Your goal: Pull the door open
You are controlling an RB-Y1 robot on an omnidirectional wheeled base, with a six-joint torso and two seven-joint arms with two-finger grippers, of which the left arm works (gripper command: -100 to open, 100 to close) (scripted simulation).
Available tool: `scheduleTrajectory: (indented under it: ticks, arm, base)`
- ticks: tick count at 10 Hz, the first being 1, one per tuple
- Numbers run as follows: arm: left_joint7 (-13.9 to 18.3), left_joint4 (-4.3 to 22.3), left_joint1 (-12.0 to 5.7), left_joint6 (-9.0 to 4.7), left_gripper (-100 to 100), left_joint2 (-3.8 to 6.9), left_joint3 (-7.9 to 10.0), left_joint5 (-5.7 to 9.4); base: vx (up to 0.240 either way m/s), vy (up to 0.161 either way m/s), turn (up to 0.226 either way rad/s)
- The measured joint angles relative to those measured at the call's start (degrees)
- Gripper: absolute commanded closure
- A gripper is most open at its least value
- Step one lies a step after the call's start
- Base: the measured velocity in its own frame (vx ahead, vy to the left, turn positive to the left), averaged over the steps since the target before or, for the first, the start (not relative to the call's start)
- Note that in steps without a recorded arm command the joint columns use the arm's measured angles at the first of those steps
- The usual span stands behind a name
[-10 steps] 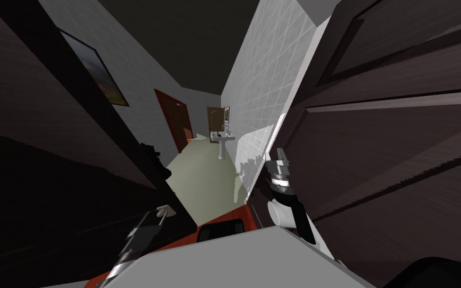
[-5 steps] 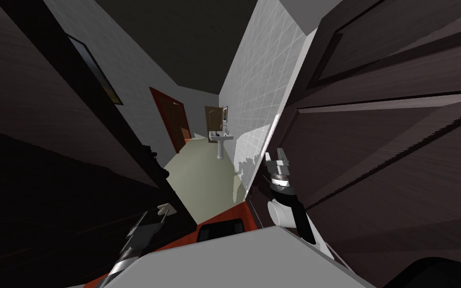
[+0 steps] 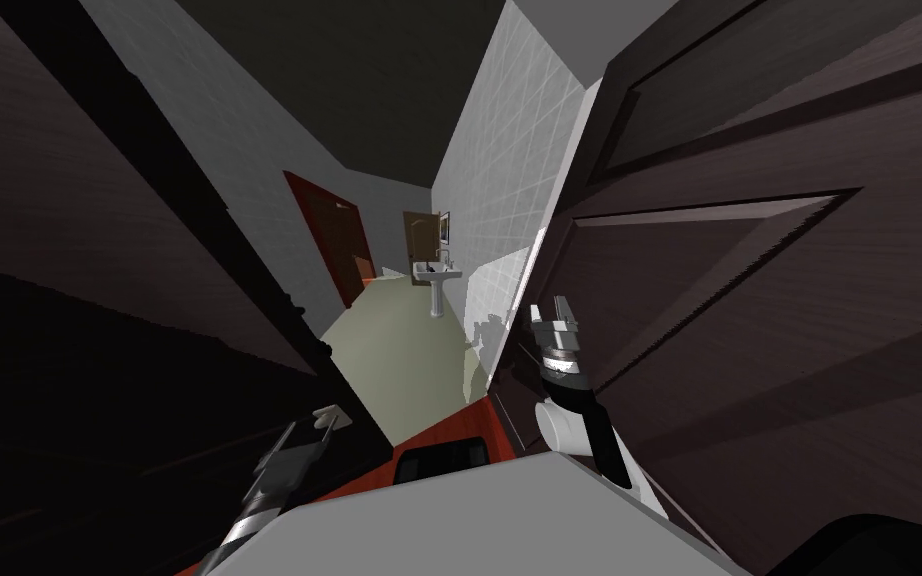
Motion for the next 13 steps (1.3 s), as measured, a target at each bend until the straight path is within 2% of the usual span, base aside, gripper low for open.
scheduleTrajectory:
  ticks: [2, 3, 4, 5, 8, 9, 11, 13]
  arm:
    - [3.4, 0.1, -0.17, 0.72, 100, 0.16, -0.93, 1.71]
    - [4.5, 1.3, -0.94, 0.61, 100, 0.54, -1.08, 2.30]
    - [6.1, 0.9, -0.79, 1.03, 100, 0.61, -1.55, 3.00]
    - [7.1, 1.7, -1.19, 0.93, 100, 0.83, -1.68, 3.49]
    - [10.8, 1.6, -0.98, 1.37, 100, 0.79, -2.70, 5.31]
    - [11.7, 2.3, -1.52, 1.44, 100, 0.99, -2.86, 5.74]
    - [13.5, 0.9, -1.06, 2.34, 100, 0.68, -3.44, 6.35]
    - [16.0, 2.6, -1.99, 1.87, 100, 1.33, -3.96, 8.05]
  base:
    - [-0.064, 0.008, -0.087]
    - [-0.058, 0.010, -0.076]
    - [-0.043, 0.015, -0.040]
    - [-0.040, 0.005, -0.079]
    - [-0.047, 0.012, -0.055]
    - [-0.017, 0.003, -0.002]
    - [-0.047, 0.006, -0.095]
    - [-0.046, 0.005, -0.021]
